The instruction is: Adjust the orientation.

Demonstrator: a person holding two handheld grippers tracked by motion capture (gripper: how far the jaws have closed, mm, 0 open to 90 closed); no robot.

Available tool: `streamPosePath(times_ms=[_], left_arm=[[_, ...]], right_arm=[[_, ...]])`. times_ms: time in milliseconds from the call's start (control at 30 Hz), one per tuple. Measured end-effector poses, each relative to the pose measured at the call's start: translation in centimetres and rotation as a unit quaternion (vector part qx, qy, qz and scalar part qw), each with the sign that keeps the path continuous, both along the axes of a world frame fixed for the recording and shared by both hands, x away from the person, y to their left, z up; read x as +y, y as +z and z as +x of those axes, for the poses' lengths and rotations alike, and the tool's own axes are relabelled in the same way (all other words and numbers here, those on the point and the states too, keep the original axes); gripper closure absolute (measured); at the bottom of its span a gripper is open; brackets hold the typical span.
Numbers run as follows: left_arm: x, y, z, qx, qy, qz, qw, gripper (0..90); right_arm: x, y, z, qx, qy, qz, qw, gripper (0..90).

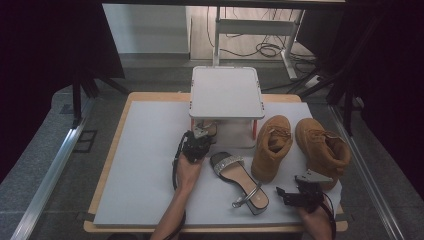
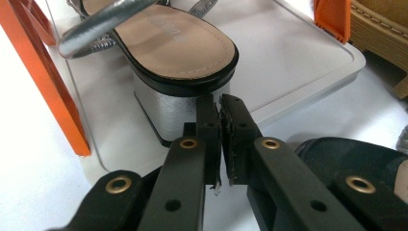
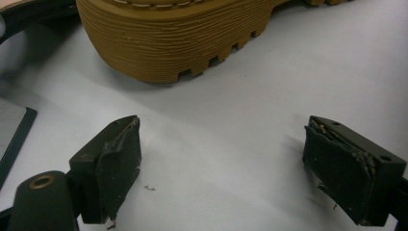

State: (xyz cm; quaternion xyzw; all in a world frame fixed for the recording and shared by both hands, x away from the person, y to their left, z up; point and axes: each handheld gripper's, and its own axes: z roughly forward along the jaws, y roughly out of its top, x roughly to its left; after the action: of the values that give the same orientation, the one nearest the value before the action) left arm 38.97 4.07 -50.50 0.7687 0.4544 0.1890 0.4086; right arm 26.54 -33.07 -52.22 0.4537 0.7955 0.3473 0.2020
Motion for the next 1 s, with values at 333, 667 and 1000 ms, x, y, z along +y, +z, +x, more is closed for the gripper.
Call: streamPosePath(times_ms=[333, 667, 1000], left_arm=[[0.5, 0.2, -0.5, 0.003, -0.006, -0.005, 1.0000, 75.1], [0.9, 0.4, -0.9, 0.005, -0.010, 0.005, 0.9999, 60.9], [1.1, 0.7, -1.5, 0.001, -0.011, 0.020, 0.9997, 49.6]], right_arm=[[0.0, 0.0, 0.0, 0.000, 0.000, 0.000, 1.0000, 13.4], [0.0, 0.0, 0.0, 0.000, 0.000, 0.000, 1.0000, 13.4], [0.0, 0.0, 0.0, 0.000, 0.000, 0.000, 1.0000, 13.5]])
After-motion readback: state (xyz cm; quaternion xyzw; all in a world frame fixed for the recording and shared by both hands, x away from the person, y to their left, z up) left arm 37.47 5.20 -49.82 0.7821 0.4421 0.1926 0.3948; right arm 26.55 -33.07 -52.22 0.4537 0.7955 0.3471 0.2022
